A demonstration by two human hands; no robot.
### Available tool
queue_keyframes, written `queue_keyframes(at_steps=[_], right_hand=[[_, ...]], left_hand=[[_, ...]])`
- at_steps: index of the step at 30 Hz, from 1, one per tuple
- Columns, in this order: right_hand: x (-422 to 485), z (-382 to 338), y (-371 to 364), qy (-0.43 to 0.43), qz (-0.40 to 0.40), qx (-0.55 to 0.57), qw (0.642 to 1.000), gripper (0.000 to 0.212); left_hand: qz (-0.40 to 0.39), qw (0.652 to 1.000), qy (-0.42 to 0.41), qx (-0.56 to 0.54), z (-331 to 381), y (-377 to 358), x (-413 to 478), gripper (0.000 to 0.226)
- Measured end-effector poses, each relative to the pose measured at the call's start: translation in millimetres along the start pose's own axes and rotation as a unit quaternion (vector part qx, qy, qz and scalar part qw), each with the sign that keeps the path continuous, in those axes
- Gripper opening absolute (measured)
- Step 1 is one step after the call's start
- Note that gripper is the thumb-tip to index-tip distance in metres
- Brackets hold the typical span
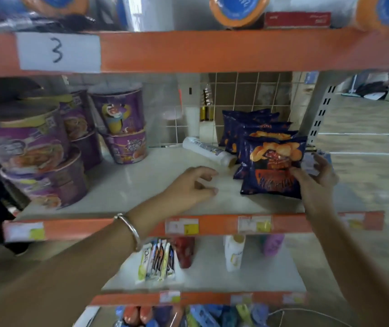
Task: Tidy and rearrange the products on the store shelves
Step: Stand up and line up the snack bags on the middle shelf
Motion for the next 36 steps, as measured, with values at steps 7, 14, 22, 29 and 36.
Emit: queue_keyframes(at_steps=[7, 14, 22, 29, 36], right_hand=[[-72.6, -0.1, 8.8, 0.071, 0.06, -0.072, 0.993, 0.063], [-162.1, 30.2, 26.5, 0.083, 0.008, -0.128, 0.988, 0.048], [-232.5, 94.2, 13.1, -0.127, -0.081, -0.241, 0.959, 0.042], [-263.8, 153.3, -55.5, -0.36, -0.264, -0.291, 0.846, 0.028], [-266.2, 235.3, -171.9, -0.456, -0.287, -0.179, 0.823, 0.025]], left_hand=[[-0.112, 0.989, 0.044, -0.086, -17.4, 30.3, -94.0, 0.016], [-0.132, 0.968, 0.197, -0.078, -52.4, 17.0, -188.2, 0.015], [0.004, 0.921, 0.373, -0.117, -111.0, -2.0, -245.6, 0.022], [0.089, 0.911, 0.388, -0.107, -171.9, -2.6, -234.5, 0.032], [0.164, 0.913, 0.364, 0.082, -261.9, -7.2, -205.6, 0.04]])
Point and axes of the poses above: each hand's wrist, its own x-axis towards the middle knuckle, its own y-axis out of the back of the hand, z = x × y, the point moved 2 cm from there along x, towards the middle knuckle, and after that the axes turned 10 degrees about x, right-handed, at the moved point
